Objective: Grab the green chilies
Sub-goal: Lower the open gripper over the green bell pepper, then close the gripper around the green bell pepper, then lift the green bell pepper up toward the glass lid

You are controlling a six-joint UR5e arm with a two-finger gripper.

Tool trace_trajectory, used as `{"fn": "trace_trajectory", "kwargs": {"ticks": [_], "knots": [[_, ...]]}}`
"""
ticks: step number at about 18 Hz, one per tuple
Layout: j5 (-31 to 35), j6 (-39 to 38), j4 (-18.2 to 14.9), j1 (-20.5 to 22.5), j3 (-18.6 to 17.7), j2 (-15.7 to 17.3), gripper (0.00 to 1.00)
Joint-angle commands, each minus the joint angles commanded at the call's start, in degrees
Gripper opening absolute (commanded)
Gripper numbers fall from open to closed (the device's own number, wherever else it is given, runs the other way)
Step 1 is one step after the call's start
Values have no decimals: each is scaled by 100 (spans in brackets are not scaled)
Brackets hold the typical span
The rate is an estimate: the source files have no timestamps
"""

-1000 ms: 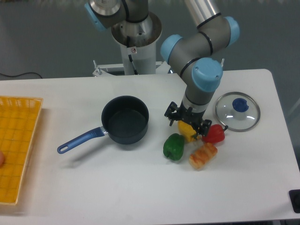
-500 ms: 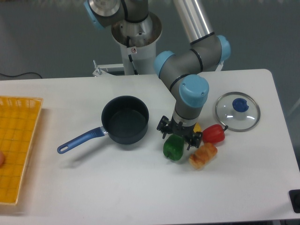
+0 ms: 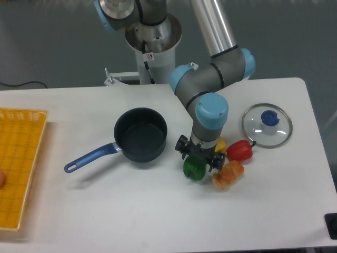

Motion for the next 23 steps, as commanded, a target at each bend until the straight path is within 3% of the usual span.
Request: {"fn": "trace_trajectory", "kwargs": {"ticks": [3,5,9,15,18,20,23], "knots": [[0,-9,0,0,0,0,85],[0,-9,9,0,0,0,67],[0,-9,9,0,9,26,52],[0,-26,-26,-18,264,140,51],[9,35,-53,0,334,360,51],[44,53,-61,17,448,395,47],[316,683,-105,44,545,448,47]]}}
